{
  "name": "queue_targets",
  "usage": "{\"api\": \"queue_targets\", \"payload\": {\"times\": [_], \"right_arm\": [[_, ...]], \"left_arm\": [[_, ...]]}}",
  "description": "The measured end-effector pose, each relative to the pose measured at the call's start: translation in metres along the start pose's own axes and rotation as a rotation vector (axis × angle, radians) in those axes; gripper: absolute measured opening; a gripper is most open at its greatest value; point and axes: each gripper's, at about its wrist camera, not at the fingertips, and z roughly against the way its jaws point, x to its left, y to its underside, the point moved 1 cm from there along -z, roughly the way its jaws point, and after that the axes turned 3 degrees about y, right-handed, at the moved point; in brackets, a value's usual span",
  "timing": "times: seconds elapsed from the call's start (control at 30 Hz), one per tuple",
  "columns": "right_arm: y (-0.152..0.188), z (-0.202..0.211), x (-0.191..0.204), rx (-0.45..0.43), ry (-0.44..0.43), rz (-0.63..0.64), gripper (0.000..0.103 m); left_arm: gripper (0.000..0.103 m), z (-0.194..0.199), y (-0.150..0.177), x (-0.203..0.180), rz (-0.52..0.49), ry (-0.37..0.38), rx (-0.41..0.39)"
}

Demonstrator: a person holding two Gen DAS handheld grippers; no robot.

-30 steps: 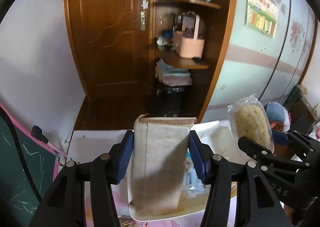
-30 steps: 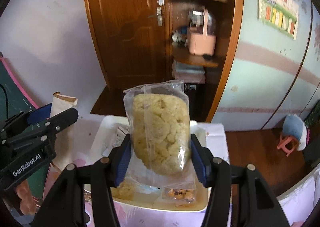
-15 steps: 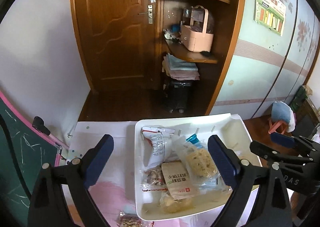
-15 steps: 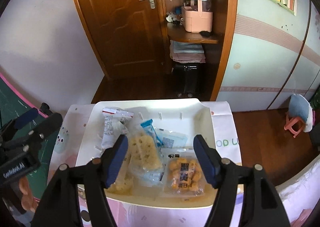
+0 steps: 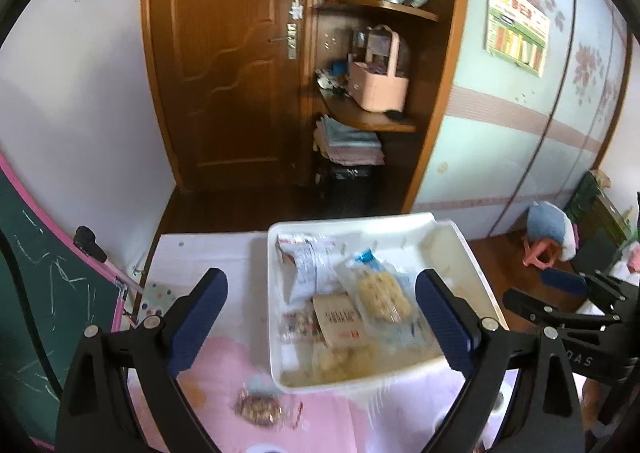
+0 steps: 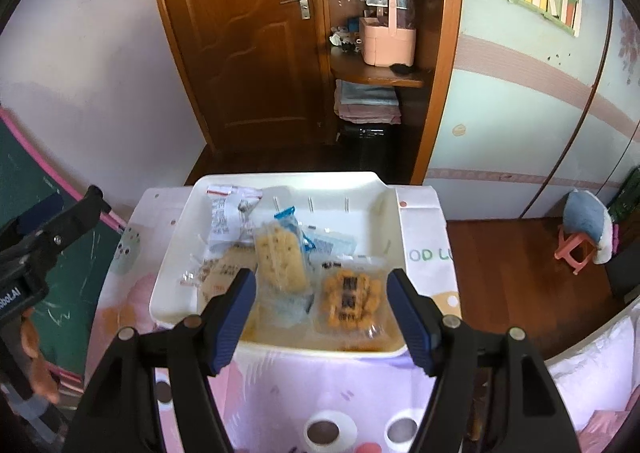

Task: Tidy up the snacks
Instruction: 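Release both snacks into the bin and withdraw both tools, then grasp the red-edged candy packet with the left tool while the right tool grasps the LIPO packet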

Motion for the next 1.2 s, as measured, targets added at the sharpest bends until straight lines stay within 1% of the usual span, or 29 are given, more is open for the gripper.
{"api": "queue_targets", "payload": {"times": [0.1, 0.2, 0.33, 0.5, 0.63, 0.7, 0.8, 0.83, 0.9, 0.97, 1.03, 1.1, 1.13, 1.17, 1.2], "right_arm": [[0.014, 0.021, 0.002, -0.019, 0.008, 0.020, 0.068], [0.027, 0.045, 0.005, -0.048, 0.031, 0.050, 0.068], [0.047, 0.076, 0.009, -0.094, 0.056, 0.092, 0.068], [0.079, 0.104, 0.013, -0.133, 0.031, 0.112, 0.068], [0.110, 0.108, 0.013, -0.124, -0.014, 0.126, 0.068], [0.128, 0.107, 0.011, -0.127, -0.029, 0.117, 0.068], [0.154, 0.100, 0.008, -0.105, -0.057, 0.082, 0.068], [0.161, 0.096, 0.007, -0.095, -0.068, 0.071, 0.068], [0.179, 0.085, 0.007, -0.065, -0.074, 0.053, 0.068], [0.198, 0.068, 0.010, -0.030, -0.068, 0.067, 0.068], [0.219, 0.047, 0.013, 0.016, -0.058, 0.086, 0.068], [0.239, 0.028, 0.016, 0.060, -0.052, 0.101, 0.068], [0.247, 0.021, 0.016, 0.073, -0.048, 0.106, 0.068], [0.253, 0.016, 0.016, 0.085, -0.047, 0.112, 0.068], [0.261, 0.009, 0.016, 0.100, -0.053, 0.118, 0.068]], "left_arm": [[0.095, 0.018, 0.010, -0.008, -0.026, 0.009, 0.024], [0.095, 0.040, 0.021, -0.016, -0.044, 0.006, 0.010], [0.095, 0.069, 0.038, -0.023, -0.047, 0.042, -0.002], [0.095, 0.092, 0.064, -0.035, -0.077, 0.083, 0.003], [0.095, 0.103, 0.096, -0.039, -0.074, 0.100, -0.005], [0.095, 0.105, 0.110, -0.040, -0.068, 0.112, -0.010], [0.096, 0.103, 0.138, -0.038, -0.042, 0.115, -0.006], [0.099, 0.100, 0.148, -0.036, -0.023, 0.119, 0.002], [0.099, 0.089, 0.175, -0.033, 0.038, 0.133, 0.027], [0.099, 0.076, 0.198, -0.032, 0.073, 0.147, 0.064], [0.099, 0.061, 0.221, -0.034, 0.090, 0.125, 0.100], [0.099, 0.043, 0.247, -0.038, 0.080, 0.081, 0.139], [0.099, 0.037, 0.254, -0.040, 0.075, 0.072, 0.155], [0.099, 0.027, 0.266, -0.042, 0.062, 0.066, 0.193], [0.099, 0.021, 0.270, -0.043, 0.056, 0.063, 0.211]]}}
